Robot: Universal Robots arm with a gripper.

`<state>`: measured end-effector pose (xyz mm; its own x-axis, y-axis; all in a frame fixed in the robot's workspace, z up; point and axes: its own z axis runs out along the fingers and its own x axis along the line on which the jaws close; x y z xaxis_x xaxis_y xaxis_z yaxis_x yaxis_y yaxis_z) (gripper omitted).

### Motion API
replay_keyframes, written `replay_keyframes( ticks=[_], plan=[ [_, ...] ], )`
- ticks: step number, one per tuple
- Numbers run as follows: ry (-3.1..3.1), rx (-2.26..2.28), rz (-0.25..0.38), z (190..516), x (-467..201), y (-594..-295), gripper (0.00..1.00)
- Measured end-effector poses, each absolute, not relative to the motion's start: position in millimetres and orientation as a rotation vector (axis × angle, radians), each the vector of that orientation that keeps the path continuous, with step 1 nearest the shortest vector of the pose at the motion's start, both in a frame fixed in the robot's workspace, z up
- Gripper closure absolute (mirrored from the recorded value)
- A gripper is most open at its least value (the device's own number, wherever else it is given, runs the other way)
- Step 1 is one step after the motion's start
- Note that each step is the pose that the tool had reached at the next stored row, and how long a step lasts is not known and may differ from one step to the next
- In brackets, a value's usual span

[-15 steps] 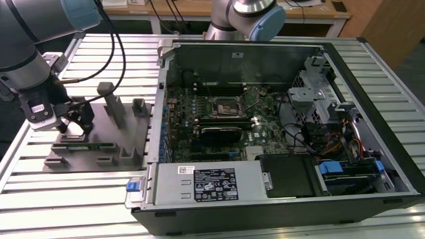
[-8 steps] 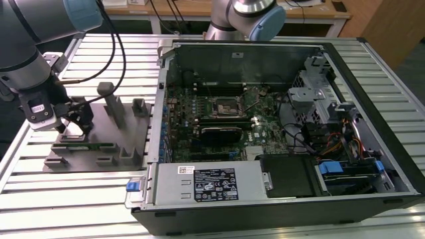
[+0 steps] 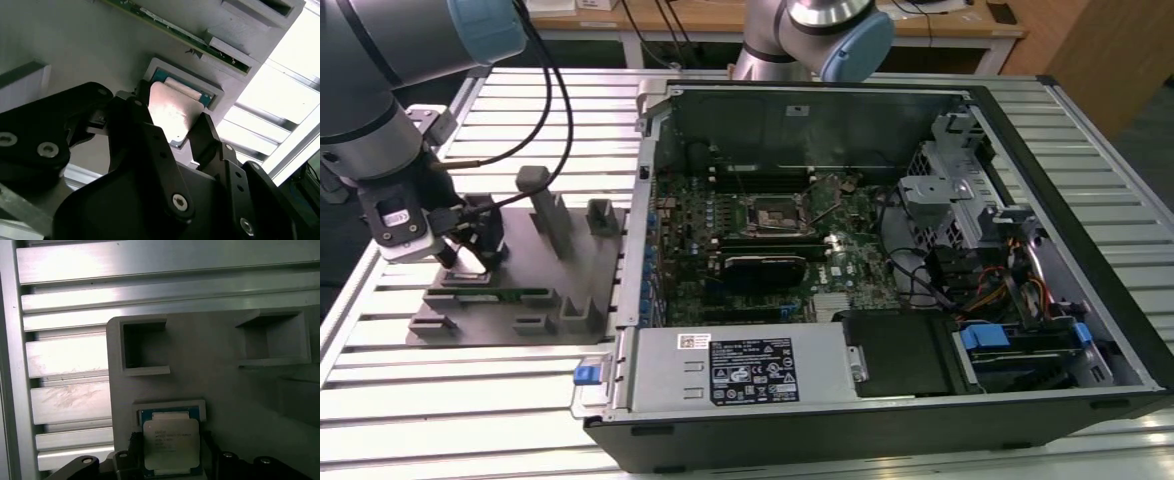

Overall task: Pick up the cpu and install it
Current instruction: 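Pick up the cpu and move it towards the insertion slot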

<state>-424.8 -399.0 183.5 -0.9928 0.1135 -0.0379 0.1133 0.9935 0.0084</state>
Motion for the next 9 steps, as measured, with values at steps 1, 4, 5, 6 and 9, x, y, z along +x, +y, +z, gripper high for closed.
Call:
replay_keyframes(
  ticks=[1,4,5,6,9],
  plan=[
    [3.098,0.176,0.01,183.4,-424.8,-399.0,0.45],
    [3.098,0.176,0.01,183.3,-424.7,-399.0,0.45],
    [3.098,0.176,0.01,183.3,-424.7,-398.9,0.45],
    [3.098,0.176,0.01,183.3,-424.7,-399.0,0.45],
    [3.1,0.138,0.011,183.3,-424.6,-399.0,0.45]
  ],
)
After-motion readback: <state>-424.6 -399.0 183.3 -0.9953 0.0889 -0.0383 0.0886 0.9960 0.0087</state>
